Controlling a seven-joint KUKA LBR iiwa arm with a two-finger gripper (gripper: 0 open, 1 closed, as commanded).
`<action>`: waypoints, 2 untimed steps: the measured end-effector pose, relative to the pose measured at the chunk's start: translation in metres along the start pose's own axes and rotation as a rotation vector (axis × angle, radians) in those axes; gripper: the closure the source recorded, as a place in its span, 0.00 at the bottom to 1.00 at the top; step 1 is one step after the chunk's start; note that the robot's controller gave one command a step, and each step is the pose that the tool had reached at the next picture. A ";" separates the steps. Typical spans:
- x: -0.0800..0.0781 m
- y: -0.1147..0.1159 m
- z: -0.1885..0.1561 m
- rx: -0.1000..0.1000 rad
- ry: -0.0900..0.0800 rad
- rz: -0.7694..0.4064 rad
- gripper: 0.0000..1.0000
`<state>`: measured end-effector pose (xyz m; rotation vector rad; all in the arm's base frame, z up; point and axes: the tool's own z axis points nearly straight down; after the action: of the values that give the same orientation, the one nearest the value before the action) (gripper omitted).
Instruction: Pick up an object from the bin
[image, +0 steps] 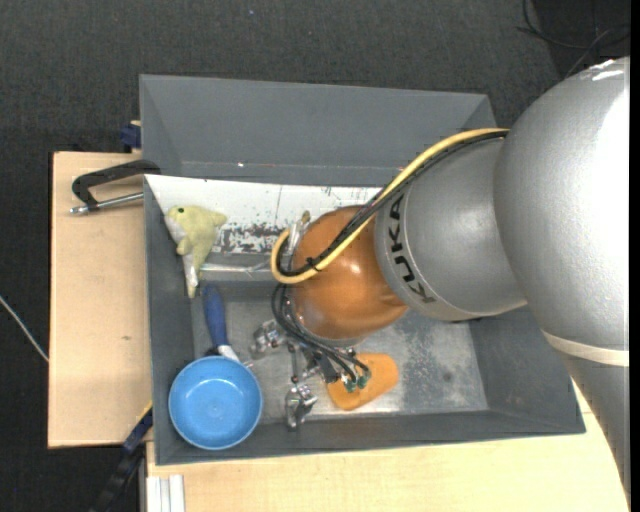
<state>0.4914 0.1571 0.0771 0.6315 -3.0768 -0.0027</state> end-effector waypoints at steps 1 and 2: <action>0.009 -0.097 -0.038 0.006 -0.008 -0.116 0.00; 0.029 -0.100 -0.013 0.005 -0.034 -0.316 0.00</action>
Offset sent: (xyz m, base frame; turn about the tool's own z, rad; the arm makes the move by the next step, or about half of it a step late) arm 0.0269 -0.0887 0.0355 -0.1231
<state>0.5040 0.0531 0.0895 1.1200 -2.9709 -0.0054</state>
